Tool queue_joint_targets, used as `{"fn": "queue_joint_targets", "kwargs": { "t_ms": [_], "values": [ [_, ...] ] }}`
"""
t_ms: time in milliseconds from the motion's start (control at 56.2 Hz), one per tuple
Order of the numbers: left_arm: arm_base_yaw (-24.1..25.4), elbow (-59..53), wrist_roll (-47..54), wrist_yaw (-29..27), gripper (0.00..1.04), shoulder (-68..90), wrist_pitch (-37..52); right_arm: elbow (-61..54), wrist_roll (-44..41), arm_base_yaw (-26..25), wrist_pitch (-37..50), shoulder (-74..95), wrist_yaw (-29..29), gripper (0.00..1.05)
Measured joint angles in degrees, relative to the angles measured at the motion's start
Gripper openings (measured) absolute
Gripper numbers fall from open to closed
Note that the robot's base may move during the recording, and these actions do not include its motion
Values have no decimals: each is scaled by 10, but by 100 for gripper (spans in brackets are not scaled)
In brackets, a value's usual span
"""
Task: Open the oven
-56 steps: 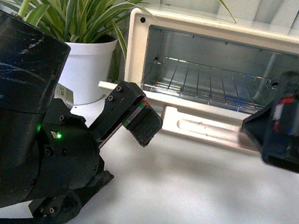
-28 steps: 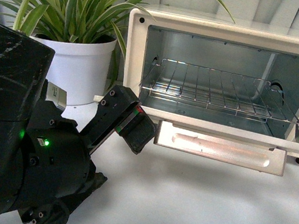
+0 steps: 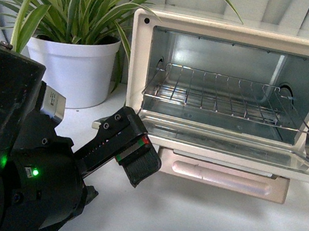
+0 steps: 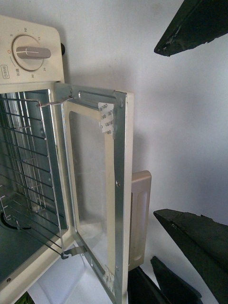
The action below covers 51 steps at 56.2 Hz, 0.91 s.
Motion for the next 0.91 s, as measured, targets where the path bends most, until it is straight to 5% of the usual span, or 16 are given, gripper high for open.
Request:
{"fn": "queue_joint_targets", "kwargs": {
  "t_ms": [907],
  "values": [
    [-68,-33,253,-141,98,-44,-81,-11,2,-18,-3,-9,-16,95]
  ]
}}
